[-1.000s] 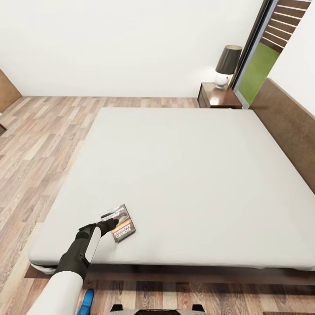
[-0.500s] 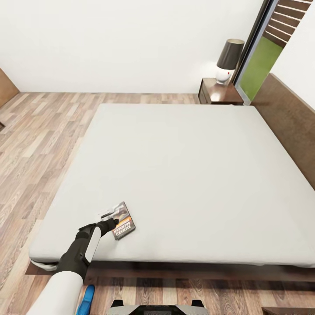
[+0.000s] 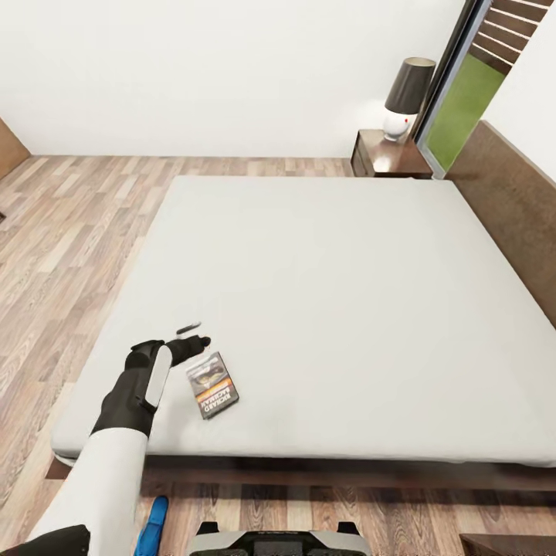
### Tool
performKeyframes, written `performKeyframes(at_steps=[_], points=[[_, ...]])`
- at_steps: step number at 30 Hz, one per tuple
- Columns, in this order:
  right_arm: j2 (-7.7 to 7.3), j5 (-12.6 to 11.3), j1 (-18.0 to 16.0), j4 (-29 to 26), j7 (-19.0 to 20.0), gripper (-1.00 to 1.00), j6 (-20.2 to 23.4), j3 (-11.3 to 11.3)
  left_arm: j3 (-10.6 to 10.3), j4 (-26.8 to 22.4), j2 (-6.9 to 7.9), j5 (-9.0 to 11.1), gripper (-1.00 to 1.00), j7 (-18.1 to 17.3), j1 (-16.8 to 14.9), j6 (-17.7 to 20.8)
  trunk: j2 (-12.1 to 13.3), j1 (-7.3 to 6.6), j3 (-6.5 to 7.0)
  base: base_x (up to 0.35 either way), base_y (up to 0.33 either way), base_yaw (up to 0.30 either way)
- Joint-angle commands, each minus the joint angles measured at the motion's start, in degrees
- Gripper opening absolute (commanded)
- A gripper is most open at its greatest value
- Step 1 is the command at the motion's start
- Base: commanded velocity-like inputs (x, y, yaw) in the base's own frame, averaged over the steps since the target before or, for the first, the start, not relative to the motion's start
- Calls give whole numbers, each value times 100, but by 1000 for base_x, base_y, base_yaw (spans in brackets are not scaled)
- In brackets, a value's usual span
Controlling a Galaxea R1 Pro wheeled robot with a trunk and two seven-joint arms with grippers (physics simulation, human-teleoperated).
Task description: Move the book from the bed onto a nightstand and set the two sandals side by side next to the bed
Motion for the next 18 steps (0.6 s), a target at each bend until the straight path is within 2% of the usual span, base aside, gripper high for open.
performKeyframes(at_steps=[1,4,10,18], points=[[-2,-56,-3,6,24,100,19,11,10,-20,-4,51,100,52,-127,173,-9,2,-18,0,0,0],[-2,-56,-3,6,27,100,14,11,12,-29,-1,52,100,55,-533,546,-9,2,-45,0,0,0],[-2,-56,-3,4,37,100,3,11,29,13,4,60,100,66,-1247,797,-9,2,-99,0,0,0],[-2,-56,-3,5,41,100,9,11,39,394,-10,61,100,61,-1371,800,-9,2,-170,0,0,0]])
